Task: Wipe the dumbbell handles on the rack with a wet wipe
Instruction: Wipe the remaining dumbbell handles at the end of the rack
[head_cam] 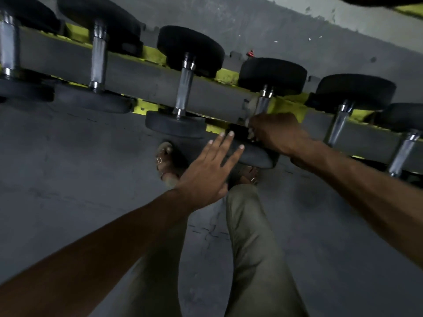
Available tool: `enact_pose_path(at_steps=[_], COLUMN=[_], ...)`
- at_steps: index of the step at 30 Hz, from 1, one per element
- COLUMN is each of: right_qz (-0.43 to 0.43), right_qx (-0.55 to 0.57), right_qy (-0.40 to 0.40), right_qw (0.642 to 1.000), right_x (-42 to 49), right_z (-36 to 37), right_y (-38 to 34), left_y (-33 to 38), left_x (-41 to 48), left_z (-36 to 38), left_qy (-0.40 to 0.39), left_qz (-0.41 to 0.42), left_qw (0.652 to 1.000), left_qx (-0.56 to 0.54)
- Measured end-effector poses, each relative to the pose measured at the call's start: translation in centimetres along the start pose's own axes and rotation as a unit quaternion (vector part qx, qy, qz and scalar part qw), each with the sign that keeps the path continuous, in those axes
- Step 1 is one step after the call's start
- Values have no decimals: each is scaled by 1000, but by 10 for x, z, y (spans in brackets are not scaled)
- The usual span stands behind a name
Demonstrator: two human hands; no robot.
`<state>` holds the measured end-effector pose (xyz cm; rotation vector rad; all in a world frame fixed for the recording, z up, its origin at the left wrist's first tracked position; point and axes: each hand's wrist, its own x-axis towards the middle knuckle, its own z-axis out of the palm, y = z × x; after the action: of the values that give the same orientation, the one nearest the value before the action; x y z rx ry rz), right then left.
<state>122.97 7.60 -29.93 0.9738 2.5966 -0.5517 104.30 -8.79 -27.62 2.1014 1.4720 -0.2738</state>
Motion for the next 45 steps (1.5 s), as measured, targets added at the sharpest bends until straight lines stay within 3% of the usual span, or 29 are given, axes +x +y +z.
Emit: enact_pose_path(at_steps=[4,8,10,12,14,19,22,26,31,32,35,36,38,40,43,45], right_qz=[-145,-78,-97,-158,-171,-107,22,251,322,343,384,387,371,366,404,428], right_qx=[-2,-31,-63,-34,-41,52,182,354,452,490,636,694,830,868,839,766], right_qy=[-82,42,6,-95,-138,27,77,60,17,25,30,26,54,83,152,240], right_qw=[986,996,993,982,975,993,980,899,831,801,669,607,414,327,331,415], right_x=[10,39,20,9,23,29,-6,-13,-2,2,20,32,55,70,67,54], right_z=[3,-8,3,2,-5,15,33,38,56,57,48,43,36,32,34,38], right_y=[27,52,31,11,16,35,13,8,14,12,16,20,31,35,22,11], left_y=[38,51,51,53,57,61,57,50,50,48,45,43,39,34,30,30], left_x=[10,11,12,14,13,16,16,14,15,16,15,16,15,15,15,15], left_z=[14,13,9,9,11,16,18,15,14,14,14,15,17,19,19,19], left_qy=[-14,-37,-53,-59,-60,-65,-72,-76,-82,-84,-90,-90,-88,-92,-91,-92], left_qz=[-10,-47,-53,-59,-65,-73,-60,-49,-37,-34,-22,-15,-3,5,16,23], left_qw=[1000,998,997,996,995,994,994,995,995,995,995,995,996,996,996,995], left_qx=[-23,-4,19,33,36,40,58,48,39,39,35,30,23,21,20,30])
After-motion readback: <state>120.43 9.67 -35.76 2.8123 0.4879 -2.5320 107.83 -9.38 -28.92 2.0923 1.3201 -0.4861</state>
